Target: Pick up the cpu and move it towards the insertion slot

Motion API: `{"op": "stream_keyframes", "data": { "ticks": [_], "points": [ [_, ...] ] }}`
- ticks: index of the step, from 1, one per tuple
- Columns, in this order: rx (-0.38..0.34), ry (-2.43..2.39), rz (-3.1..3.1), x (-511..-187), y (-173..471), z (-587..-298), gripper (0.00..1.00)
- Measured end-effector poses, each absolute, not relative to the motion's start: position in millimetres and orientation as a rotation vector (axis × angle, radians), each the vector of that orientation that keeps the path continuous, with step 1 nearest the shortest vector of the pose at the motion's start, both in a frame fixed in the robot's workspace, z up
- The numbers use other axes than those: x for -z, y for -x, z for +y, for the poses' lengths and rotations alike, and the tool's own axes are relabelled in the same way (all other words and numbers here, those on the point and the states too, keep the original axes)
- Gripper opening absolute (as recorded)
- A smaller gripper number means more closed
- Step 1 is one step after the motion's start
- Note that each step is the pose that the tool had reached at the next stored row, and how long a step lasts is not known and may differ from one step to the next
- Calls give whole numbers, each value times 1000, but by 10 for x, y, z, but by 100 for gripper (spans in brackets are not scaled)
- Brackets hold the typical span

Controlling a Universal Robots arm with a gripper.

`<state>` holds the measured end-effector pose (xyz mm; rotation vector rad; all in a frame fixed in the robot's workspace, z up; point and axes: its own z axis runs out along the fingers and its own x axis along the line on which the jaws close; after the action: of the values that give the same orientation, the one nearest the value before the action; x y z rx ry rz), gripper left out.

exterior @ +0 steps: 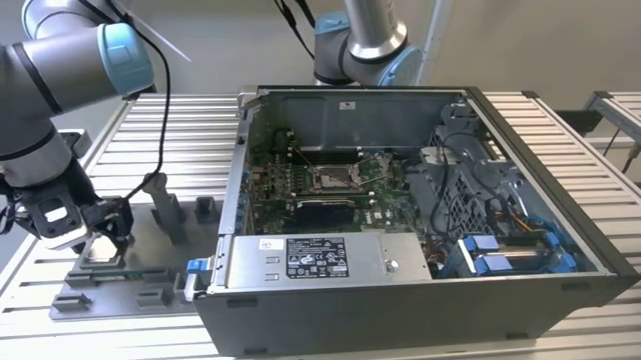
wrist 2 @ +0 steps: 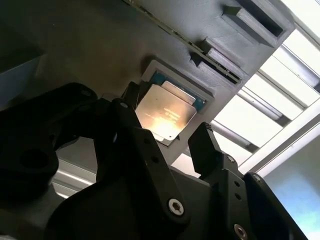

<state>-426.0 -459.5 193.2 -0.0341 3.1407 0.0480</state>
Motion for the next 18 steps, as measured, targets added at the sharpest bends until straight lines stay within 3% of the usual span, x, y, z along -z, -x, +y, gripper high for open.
{"op": "stream_keyframes", "data": {
  "ticks": [18],
  "points": [
    [-48,39,3141,-1865,4260,-4585,100]
  ]
}}
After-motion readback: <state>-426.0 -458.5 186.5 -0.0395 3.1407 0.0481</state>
